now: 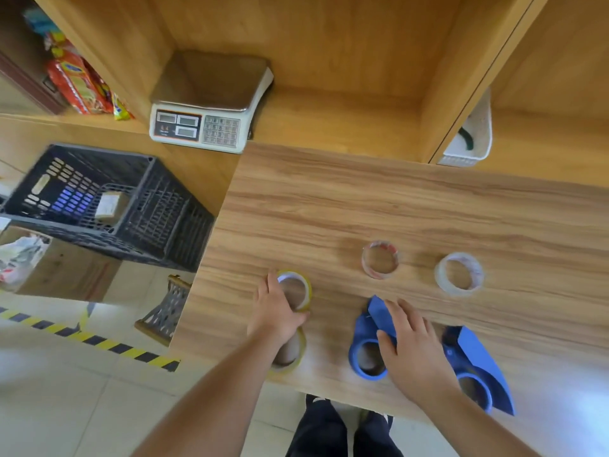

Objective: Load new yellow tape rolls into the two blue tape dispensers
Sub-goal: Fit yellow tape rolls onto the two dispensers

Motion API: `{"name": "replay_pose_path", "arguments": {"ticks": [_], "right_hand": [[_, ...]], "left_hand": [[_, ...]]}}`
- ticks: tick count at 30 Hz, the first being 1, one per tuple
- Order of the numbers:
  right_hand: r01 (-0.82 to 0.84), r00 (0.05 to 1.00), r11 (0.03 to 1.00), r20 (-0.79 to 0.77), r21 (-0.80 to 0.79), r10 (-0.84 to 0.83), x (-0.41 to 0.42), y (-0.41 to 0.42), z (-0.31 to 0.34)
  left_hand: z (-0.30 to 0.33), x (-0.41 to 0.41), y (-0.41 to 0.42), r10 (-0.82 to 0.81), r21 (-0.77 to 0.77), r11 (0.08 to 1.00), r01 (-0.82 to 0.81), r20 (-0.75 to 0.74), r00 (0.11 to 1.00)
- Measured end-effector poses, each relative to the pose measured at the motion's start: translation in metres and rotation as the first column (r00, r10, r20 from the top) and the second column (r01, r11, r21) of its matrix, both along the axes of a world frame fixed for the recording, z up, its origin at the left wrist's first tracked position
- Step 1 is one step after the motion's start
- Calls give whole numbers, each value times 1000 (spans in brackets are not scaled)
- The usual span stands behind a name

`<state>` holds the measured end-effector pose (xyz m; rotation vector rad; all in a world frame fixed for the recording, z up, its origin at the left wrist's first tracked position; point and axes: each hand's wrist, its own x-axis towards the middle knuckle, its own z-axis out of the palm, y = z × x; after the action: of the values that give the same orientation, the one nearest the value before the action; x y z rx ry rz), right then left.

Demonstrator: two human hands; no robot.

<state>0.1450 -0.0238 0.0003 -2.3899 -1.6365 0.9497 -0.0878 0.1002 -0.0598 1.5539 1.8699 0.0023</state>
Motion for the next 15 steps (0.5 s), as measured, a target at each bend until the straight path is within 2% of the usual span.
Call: {"name": "replay_pose_path", "arguments": {"ticks": [4,9,15], "right_hand": [[43,999,999,-18,-3,-43,4,-4,1],[82,995,997,-58,6,-81,7,-8,4],[85,989,996,-124,14,-82,15,-11,8]], "left_hand": [[-1,3,5,-26,39,999,27,-17,1000],[21,7,-12,-142,196,972,129,56,988],[41,28,-53,-231,246,951,185,174,957]]}}
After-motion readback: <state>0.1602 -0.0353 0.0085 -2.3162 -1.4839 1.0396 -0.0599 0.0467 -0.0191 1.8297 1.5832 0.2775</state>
